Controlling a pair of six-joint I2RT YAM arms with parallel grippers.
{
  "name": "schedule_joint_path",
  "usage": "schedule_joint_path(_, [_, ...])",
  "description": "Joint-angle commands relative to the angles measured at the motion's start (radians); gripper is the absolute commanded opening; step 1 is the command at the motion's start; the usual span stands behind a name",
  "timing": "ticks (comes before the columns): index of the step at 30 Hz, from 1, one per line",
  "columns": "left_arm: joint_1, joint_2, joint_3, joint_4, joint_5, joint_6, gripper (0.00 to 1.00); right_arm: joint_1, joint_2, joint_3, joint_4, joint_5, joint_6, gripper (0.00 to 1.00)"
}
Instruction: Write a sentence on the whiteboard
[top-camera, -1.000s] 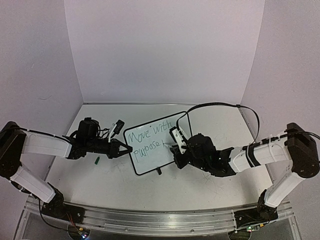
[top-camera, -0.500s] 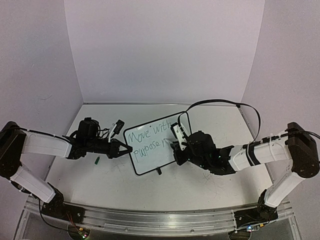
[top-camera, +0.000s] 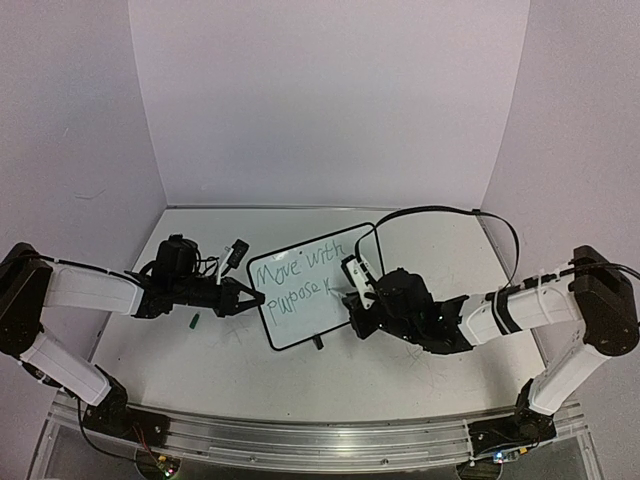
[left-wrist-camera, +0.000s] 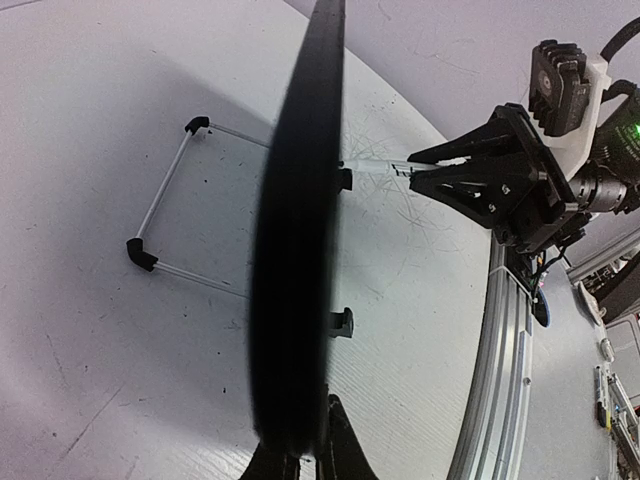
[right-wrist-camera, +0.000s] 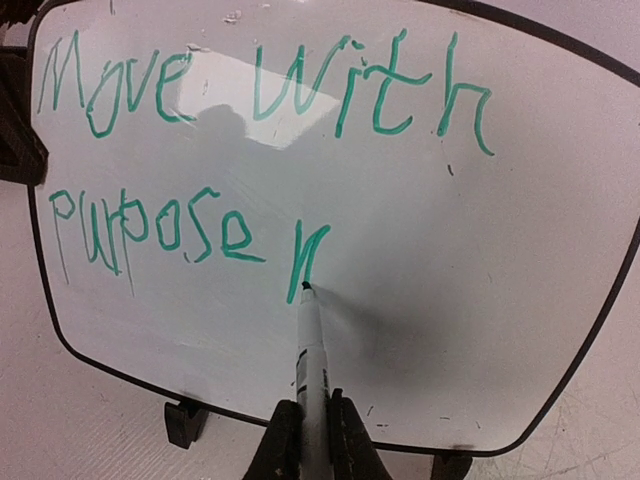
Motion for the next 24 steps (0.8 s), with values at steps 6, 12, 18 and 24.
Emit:
schedule_joint_path(6, [0.001, -0.009, 0.020, -0.036, -0.064, 0.058, 0.00, -0.011, -0.099, -0.017, 0.002, -0.001, 0.003, 0.00])
schedule_joint_path(12, [0.001, -0.005, 0.021, -0.037, -0.062, 0.059, 0.00, -0.037, -0.104, -0.020, 0.024, -0.019, 0.008, 0.00])
schedule_joint_path(18, [0.001, -0.009, 0.022, -0.038, -0.063, 0.059, 0.00, -0.037, -0.060, 0.013, 0.045, -0.046, -0.011, 0.00])
schedule_joint_path(24, [0.000, -0.009, 0.022, -0.039, -0.064, 0.061, 0.00, -0.038, -0.049, 0.012, 0.063, -0.050, -0.026, 0.00])
